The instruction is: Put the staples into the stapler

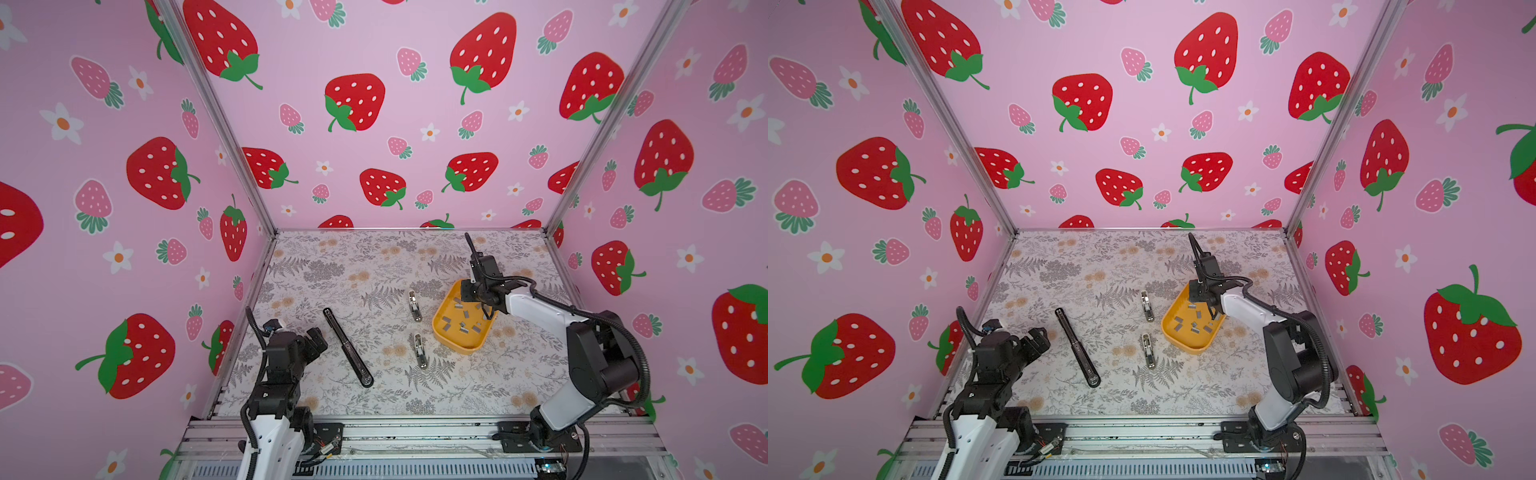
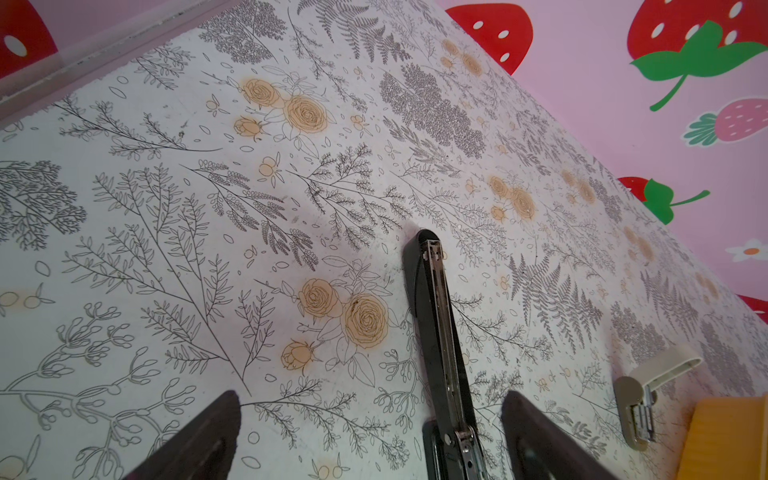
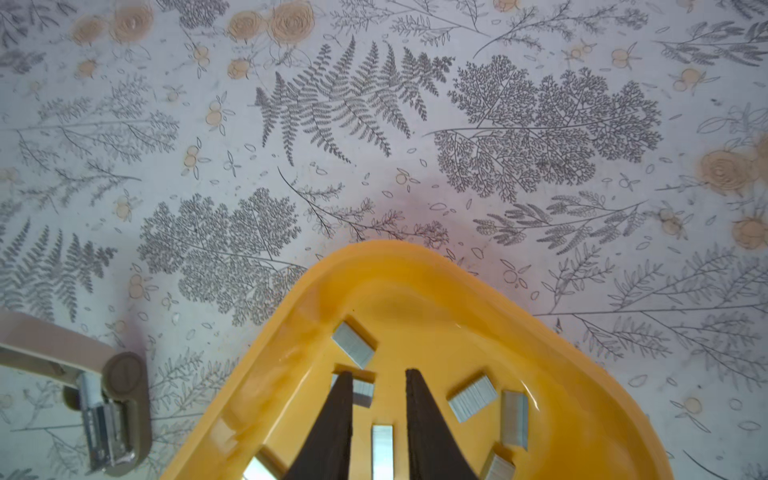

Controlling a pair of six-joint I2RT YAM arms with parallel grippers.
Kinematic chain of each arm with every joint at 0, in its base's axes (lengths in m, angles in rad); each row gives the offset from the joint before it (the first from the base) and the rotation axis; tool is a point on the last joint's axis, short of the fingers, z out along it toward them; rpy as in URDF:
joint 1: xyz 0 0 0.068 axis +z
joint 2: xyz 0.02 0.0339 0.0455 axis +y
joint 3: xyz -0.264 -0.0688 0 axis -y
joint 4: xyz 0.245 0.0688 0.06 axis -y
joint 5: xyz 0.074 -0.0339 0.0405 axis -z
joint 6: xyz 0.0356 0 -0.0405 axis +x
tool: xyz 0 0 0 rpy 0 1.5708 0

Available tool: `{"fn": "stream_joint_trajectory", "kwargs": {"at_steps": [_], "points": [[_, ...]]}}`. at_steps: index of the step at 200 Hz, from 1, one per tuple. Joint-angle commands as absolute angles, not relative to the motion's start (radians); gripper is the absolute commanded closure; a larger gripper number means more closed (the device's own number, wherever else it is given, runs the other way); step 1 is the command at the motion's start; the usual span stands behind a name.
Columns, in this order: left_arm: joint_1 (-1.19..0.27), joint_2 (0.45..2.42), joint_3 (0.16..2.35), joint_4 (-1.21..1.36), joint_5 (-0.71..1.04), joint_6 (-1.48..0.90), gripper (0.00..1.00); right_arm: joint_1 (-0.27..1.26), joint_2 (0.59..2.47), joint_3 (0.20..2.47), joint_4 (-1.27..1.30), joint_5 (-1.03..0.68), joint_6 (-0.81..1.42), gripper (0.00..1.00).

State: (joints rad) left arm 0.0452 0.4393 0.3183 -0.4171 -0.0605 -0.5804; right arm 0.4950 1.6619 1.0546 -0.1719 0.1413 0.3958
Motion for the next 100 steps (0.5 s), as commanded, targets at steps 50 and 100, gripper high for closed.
{"fn": "stream_joint_trajectory", "kwargs": {"at_steps": [50,100], "points": [[0.041,0.439,0.311,-0.402,-0.075,-0.594,0.01,0.494,1.803,1.117,-0.191,0.063,0.198,0.65],[0.042,0.443,0.31,-0.397,-0.077,-0.595,0.01,0.494,1.869,1.139,-0.193,0.054,0.16,0.6]]}}
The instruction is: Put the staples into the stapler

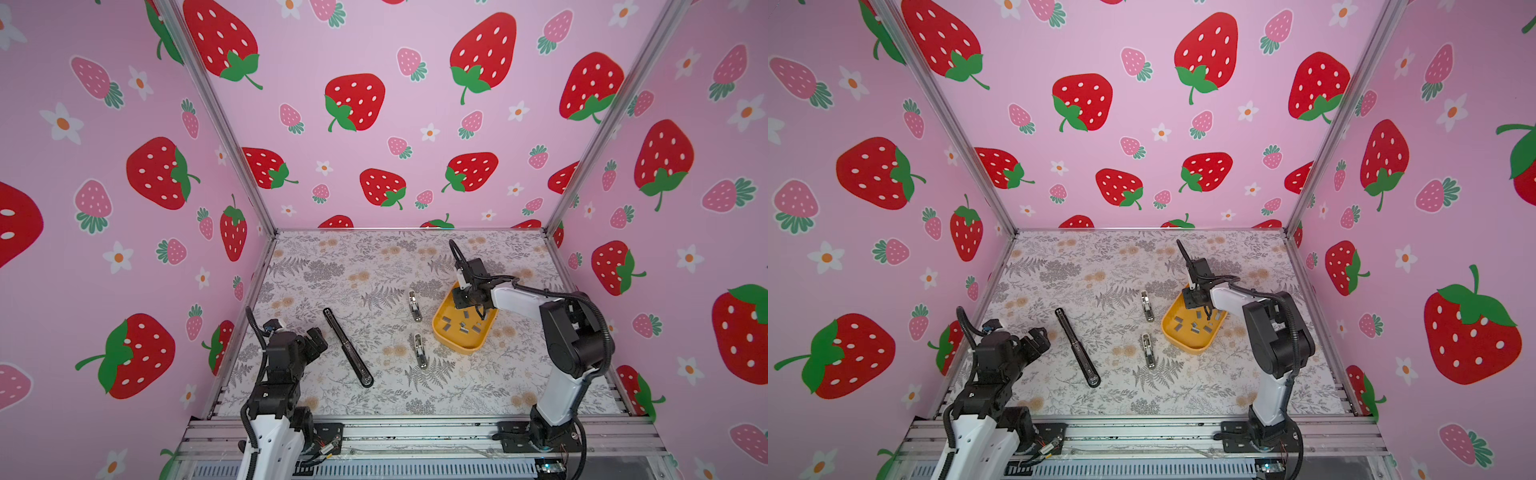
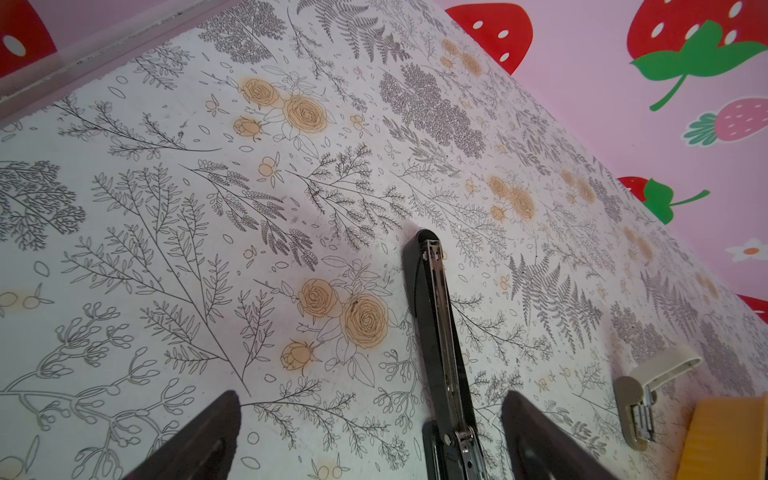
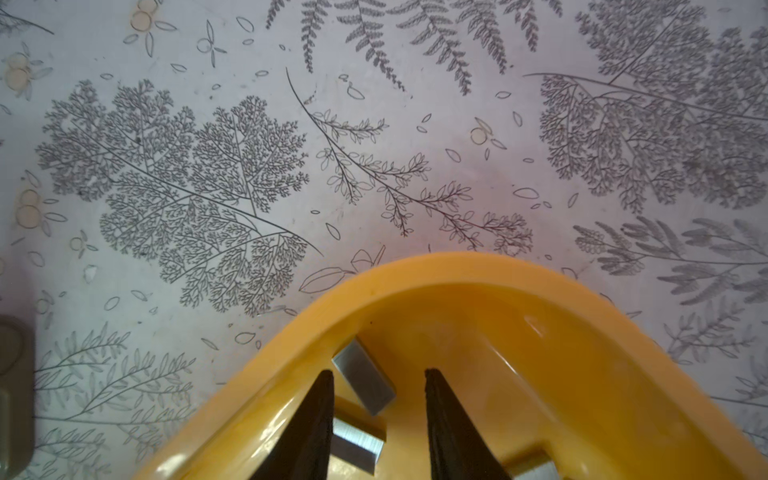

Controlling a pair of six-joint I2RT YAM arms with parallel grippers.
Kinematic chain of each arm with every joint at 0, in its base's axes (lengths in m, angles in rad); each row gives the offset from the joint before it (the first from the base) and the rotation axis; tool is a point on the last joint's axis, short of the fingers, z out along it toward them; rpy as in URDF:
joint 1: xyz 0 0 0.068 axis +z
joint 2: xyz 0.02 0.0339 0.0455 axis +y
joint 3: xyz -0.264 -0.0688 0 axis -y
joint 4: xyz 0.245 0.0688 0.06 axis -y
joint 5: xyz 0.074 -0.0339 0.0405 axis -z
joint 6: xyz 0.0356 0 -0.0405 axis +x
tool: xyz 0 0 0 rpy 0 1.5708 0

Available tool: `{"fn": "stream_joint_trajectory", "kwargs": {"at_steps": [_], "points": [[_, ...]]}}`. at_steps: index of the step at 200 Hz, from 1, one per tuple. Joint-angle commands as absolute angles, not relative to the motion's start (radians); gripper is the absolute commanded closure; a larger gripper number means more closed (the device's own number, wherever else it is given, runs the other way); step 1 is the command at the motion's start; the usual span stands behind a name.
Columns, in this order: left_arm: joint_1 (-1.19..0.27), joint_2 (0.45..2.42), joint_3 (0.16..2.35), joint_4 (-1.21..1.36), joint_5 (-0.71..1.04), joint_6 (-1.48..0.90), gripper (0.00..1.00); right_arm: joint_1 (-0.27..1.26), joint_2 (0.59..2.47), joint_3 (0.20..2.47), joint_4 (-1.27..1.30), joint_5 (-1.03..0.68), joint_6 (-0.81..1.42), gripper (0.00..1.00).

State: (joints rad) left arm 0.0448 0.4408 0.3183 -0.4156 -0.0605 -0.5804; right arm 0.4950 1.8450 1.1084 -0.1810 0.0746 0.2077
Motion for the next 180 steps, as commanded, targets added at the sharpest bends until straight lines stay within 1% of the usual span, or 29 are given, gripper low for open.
{"fn": "stream_joint_trajectory", "kwargs": {"at_steps": [1,63,95,131,180], "points": [[0.042,0.443,0.31,-0.397,-0.077,-0.595,0.01,0.494,1.87,1.139,-0.194,0.054,0.16,0.6],[0.043,0.453,0.311,-0.392,-0.077,-0.595,0.01,0.494,1.911,1.154,-0.209,0.085,0.145,0.6],[0.042,0.455,0.311,-0.391,-0.075,-0.594,0.01,0.494,1.918,1.144,-0.215,0.121,0.156,0.71],[0.042,0.455,0.31,-0.391,-0.075,-0.595,0.01,0.494,1.932,1.141,-0.216,0.124,0.158,0.77],[0.042,0.465,0.311,-0.385,-0.072,-0.594,0.01,0.494,1.94,1.14,-0.219,0.126,0.158,0.81]]}}
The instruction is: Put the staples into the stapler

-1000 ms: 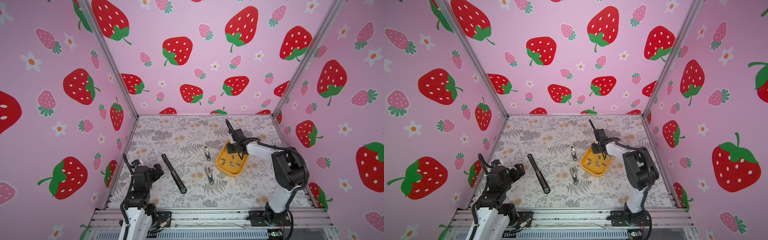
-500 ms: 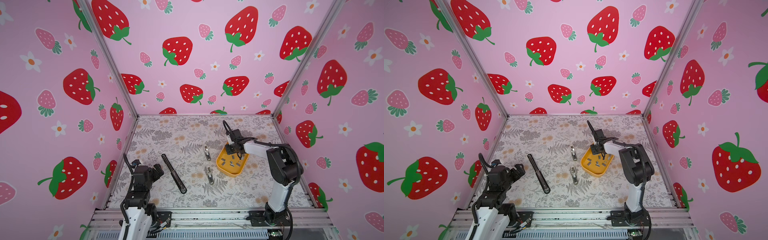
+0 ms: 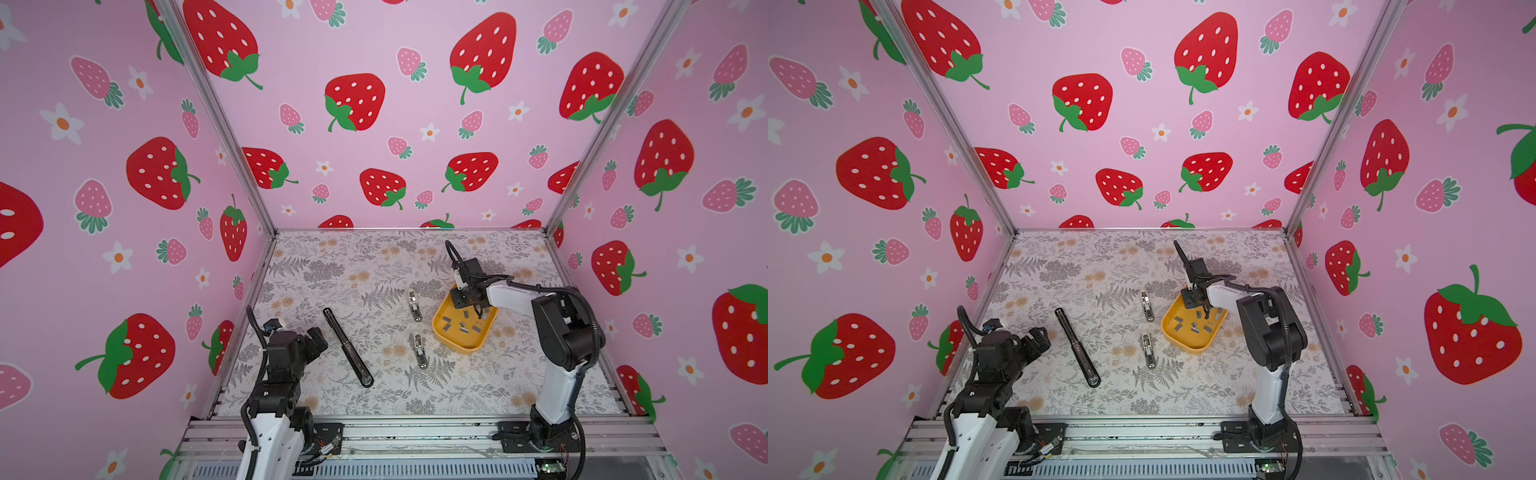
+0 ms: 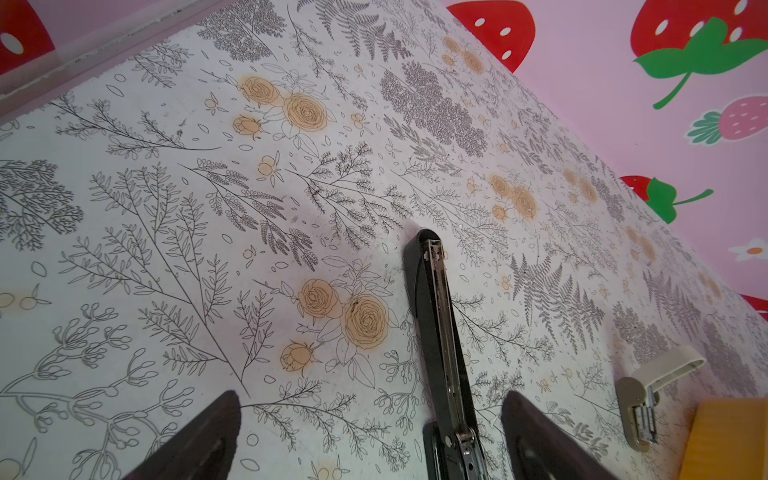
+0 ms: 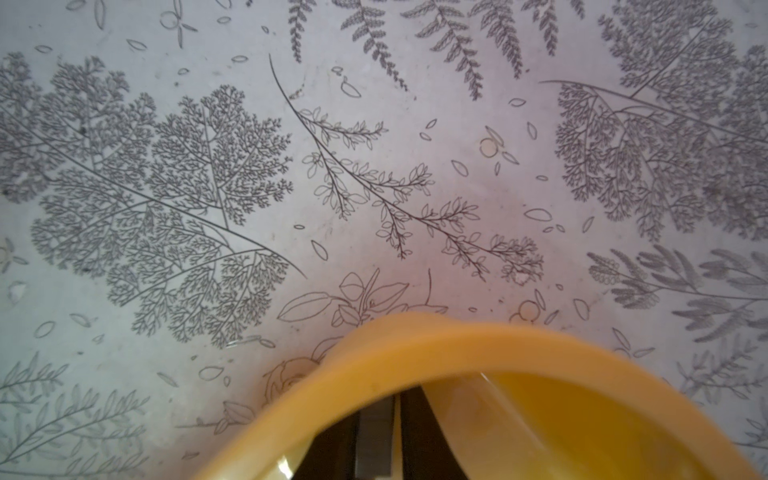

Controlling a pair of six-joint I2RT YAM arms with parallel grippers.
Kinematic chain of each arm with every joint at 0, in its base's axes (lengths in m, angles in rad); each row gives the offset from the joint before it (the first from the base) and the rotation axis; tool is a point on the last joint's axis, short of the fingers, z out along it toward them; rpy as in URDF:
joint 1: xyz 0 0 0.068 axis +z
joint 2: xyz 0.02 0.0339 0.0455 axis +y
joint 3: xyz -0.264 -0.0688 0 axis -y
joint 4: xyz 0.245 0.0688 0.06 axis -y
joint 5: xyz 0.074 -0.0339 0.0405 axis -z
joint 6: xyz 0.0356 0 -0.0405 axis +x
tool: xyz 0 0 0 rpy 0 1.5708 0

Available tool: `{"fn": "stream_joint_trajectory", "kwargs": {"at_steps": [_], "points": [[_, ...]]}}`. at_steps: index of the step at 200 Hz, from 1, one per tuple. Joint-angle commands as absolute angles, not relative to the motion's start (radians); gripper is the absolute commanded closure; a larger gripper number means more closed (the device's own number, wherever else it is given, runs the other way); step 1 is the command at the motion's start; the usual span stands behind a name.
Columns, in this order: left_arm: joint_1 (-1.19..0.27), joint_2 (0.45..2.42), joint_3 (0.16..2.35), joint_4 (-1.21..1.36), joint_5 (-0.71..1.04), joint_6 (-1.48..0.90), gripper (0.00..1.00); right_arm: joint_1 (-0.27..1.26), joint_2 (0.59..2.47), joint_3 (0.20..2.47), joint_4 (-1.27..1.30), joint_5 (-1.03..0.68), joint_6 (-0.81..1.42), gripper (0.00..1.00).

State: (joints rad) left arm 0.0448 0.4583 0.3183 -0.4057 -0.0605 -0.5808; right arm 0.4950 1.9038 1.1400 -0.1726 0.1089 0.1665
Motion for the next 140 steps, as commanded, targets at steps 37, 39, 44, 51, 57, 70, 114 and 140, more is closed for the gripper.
{"fn": "stream_joint_trajectory", "kwargs": {"at_steps": [37,39,44,51,57,70,114,140], "points": [[0.042,0.478,0.313,-0.379,-0.066,-0.594,0.01,0.494,1.932,1.147,-0.224,0.133,0.171,0.88],[0.042,0.478,0.313,-0.379,-0.065,-0.593,0.01,0.494,1.929,1.149,-0.225,0.133,0.172,0.88],[0.042,0.48,0.313,-0.377,-0.064,-0.592,0.01,0.494,1.92,1.148,-0.225,0.132,0.174,0.89],[0.041,0.481,0.313,-0.375,-0.063,-0.594,0.01,0.494,1.902,1.149,-0.225,0.132,0.179,0.89],[0.042,0.487,0.313,-0.371,-0.061,-0.596,0.01,0.494,1.886,1.148,-0.224,0.132,0.184,0.89],[0.042,0.503,0.322,-0.374,-0.065,-0.609,0.01,0.495,1.842,1.147,-0.228,0.129,0.191,0.89],[0.048,0.577,0.303,-0.353,-0.049,-0.859,0.01,0.546,1.645,1.145,-0.258,0.19,0.24,0.91],[0.053,0.638,0.295,-0.284,0.04,-0.891,0.01,0.646,1.53,1.148,-0.269,0.245,0.264,0.91]]}}
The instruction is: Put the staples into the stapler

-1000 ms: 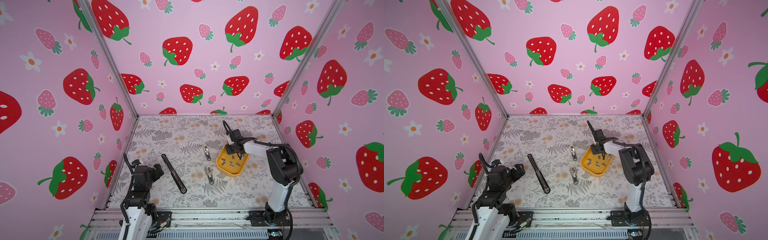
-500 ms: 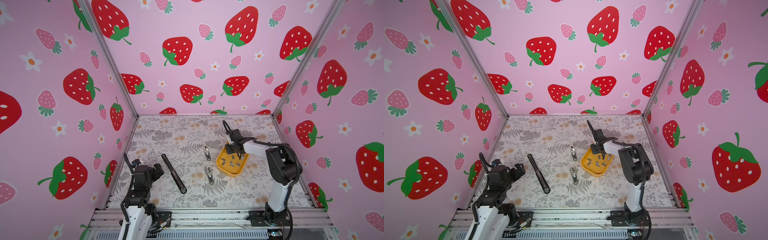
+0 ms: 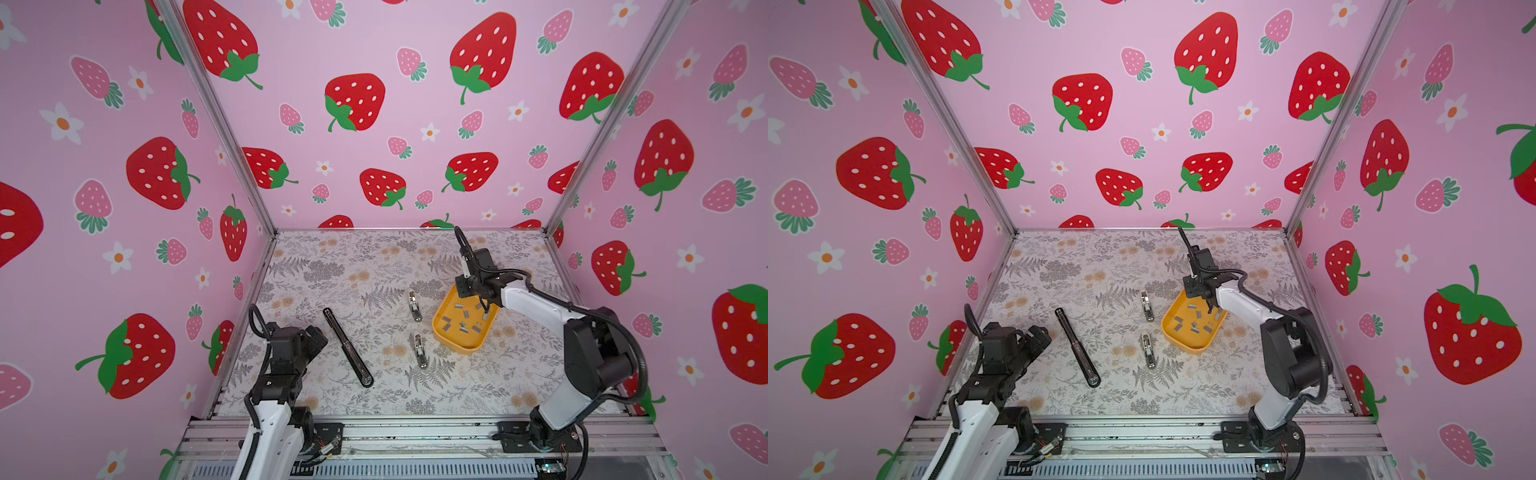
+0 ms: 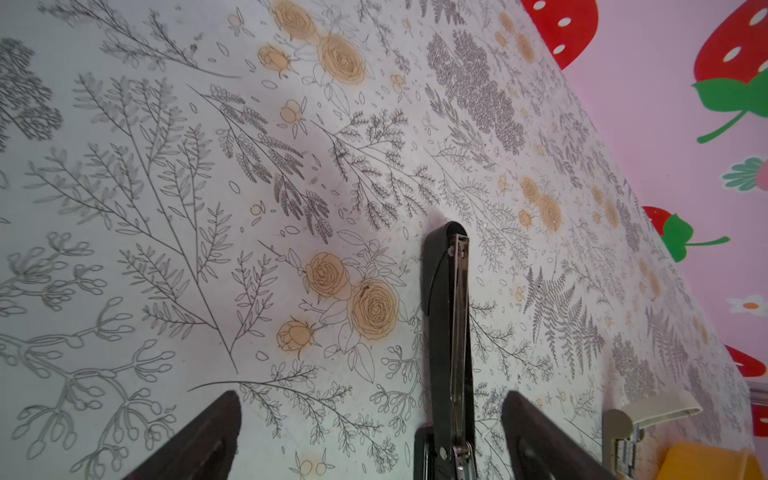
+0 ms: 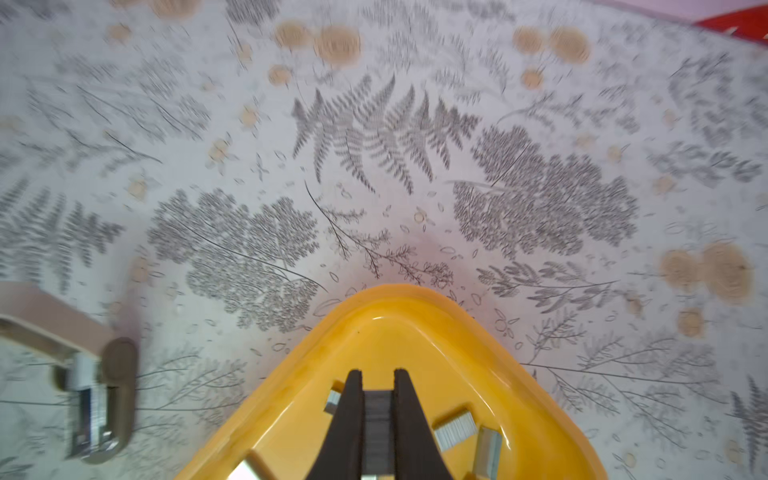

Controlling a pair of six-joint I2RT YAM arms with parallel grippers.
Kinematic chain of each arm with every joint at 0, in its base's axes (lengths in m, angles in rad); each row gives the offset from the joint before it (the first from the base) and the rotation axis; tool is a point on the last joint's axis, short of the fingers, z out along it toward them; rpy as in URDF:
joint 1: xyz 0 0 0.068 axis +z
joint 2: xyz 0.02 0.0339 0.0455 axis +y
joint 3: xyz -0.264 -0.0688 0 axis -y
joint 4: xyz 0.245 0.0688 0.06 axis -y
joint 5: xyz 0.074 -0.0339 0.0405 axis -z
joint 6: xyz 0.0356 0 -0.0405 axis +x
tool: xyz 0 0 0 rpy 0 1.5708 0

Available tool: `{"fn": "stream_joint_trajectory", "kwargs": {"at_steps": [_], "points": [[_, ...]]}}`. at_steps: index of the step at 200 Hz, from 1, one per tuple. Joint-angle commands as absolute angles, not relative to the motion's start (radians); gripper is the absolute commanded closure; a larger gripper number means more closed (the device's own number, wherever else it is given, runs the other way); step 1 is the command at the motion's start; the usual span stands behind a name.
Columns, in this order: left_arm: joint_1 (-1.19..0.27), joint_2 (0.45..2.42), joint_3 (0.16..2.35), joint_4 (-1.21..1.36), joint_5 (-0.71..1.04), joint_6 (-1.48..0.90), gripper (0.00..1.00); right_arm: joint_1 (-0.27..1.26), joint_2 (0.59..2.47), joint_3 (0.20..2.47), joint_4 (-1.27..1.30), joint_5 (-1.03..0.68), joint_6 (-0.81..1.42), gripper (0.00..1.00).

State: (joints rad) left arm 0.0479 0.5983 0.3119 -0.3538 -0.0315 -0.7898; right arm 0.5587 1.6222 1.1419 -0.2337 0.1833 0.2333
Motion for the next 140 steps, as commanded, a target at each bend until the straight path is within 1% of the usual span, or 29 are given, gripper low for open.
{"fn": "stream_joint_trajectory", "kwargs": {"at_steps": [1,24,45,73,95,113,140], "points": [[0.053,0.641,0.295,-0.282,0.04,-0.894,0.01,0.651,1.526,1.148,-0.269,0.248,0.265,0.92],[0.051,0.682,0.263,-0.188,0.077,-0.938,0.01,0.778,1.442,1.149,-0.263,0.312,0.282,0.91],[0.028,0.74,0.221,-0.057,0.126,-0.991,0.01,0.873,1.399,1.137,-0.233,0.32,0.31,0.91],[-0.088,0.844,0.238,-0.058,0.034,-1.056,0.01,0.959,1.377,1.111,-0.182,0.305,0.349,0.91],[-0.14,0.904,0.234,-0.02,0.009,-1.109,0.01,1.037,1.376,1.071,-0.094,0.286,0.384,0.91],[-0.176,0.93,0.224,0.018,0.008,-1.139,0.01,1.09,1.39,1.049,-0.042,0.285,0.411,0.91],[-0.273,0.938,0.221,0.044,-0.054,-1.199,0.01,1.141,1.407,1.037,-0.005,0.286,0.435,0.91]]}}
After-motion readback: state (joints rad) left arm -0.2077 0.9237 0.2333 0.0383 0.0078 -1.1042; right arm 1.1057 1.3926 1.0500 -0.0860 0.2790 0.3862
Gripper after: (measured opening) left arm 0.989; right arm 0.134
